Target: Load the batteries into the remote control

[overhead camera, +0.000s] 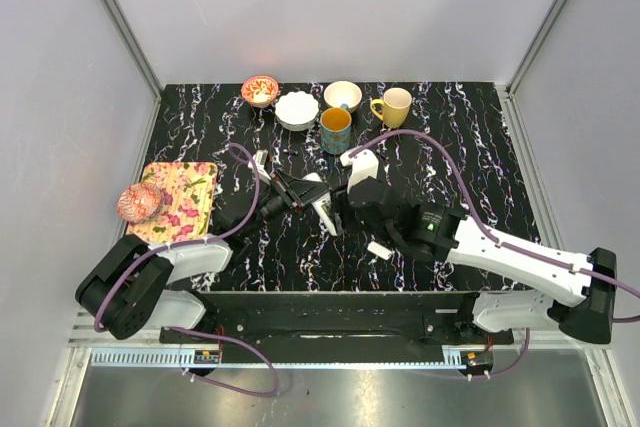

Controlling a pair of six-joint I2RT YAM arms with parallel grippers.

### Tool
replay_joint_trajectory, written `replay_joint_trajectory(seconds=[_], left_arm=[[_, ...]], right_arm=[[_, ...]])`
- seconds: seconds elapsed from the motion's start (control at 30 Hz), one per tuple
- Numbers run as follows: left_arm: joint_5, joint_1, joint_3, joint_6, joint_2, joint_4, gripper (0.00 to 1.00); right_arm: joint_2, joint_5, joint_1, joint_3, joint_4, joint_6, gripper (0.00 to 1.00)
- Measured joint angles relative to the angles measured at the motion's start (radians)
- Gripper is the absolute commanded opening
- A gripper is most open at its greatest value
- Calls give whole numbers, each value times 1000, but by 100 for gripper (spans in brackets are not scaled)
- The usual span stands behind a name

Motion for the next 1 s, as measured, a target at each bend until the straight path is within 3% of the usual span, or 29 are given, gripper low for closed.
replay_joint_trajectory(seconds=[0.43, 0.7, 1.0], left_arm=[[7, -1, 0, -11, 58, 45, 0], [21, -2, 0, -14, 62, 79, 0], [22, -2, 0, -14, 62, 83, 0]], right_arm=[[-227, 2, -15, -50, 72, 110, 83], [-159, -362, -288, -102, 100, 294, 85], [-119, -630, -362, -195, 209, 449, 82]])
